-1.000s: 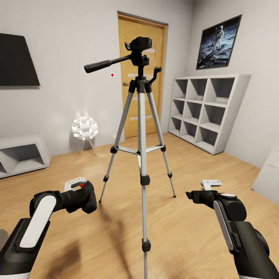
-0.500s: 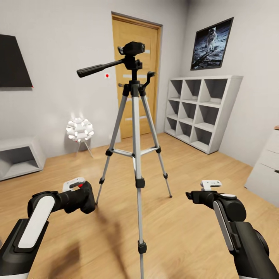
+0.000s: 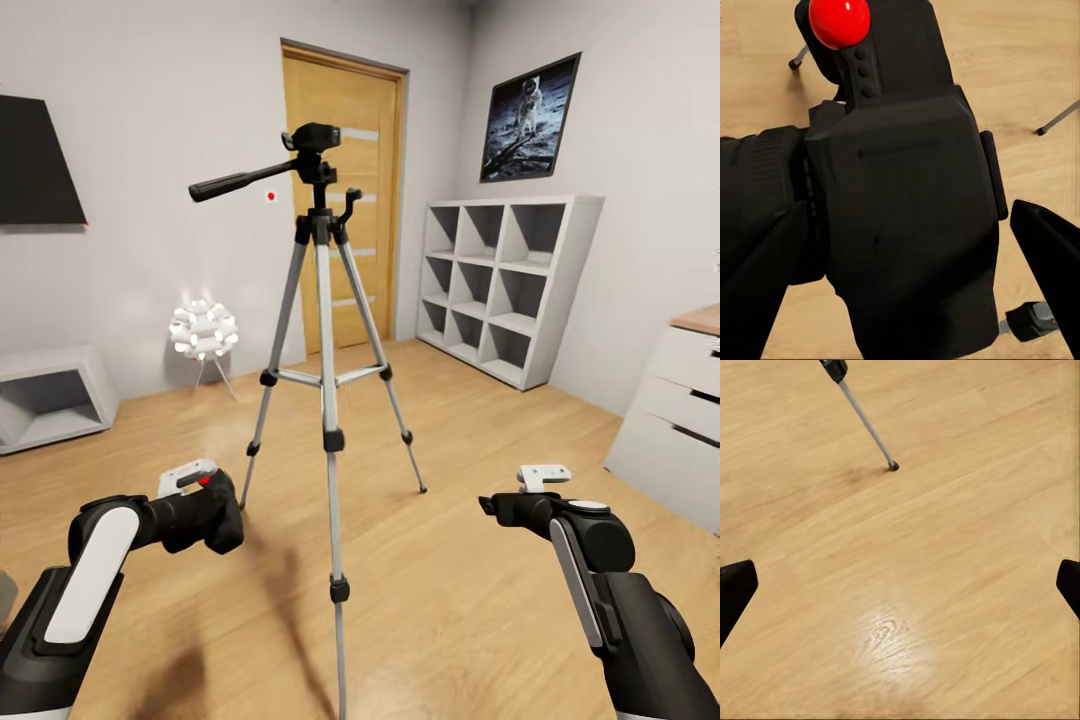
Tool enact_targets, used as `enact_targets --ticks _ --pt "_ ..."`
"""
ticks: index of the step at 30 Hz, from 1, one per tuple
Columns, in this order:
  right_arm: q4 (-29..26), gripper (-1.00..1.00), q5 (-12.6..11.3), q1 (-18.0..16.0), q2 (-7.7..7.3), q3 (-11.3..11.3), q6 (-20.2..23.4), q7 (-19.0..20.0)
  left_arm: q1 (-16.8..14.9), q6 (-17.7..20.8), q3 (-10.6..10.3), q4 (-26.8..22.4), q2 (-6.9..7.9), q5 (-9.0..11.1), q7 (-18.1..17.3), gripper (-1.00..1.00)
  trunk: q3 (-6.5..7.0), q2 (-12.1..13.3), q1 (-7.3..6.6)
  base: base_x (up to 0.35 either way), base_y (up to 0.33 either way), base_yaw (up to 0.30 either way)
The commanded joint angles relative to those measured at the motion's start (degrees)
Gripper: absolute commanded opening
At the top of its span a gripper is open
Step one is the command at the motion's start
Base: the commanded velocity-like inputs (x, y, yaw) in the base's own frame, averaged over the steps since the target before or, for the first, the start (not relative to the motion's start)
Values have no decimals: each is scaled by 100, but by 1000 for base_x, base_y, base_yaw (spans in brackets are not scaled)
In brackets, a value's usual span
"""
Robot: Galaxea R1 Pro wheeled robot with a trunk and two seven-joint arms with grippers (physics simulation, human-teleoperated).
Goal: Attach the digital camera to the camera tripod in the bedroom.
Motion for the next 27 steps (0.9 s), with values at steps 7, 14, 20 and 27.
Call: enact_targets --ticks 7,14,20,27 --pt "-4 100 15 -4 2 38 24 41 122 -14 374 -12 -11 80 6 -100 -6 -3 -4 -115 -44 0" --pt "-4 100 15 4 -1 75 24 41 206 -225 734 -13 -66 90 -431 -100 -6 -3 -4 -25 -9 0" --pt "-4 100 18 12 -1 82 24 41 225 -339 822 -13 -76 92 -713 -100 -6 -3 -4 -61 -32 0" --pt "-4 100 19 14 -8 80 24 41 226 -327 843 -13 -65 124 -1077 -100 -6 -3 -4 -153 -83 0"
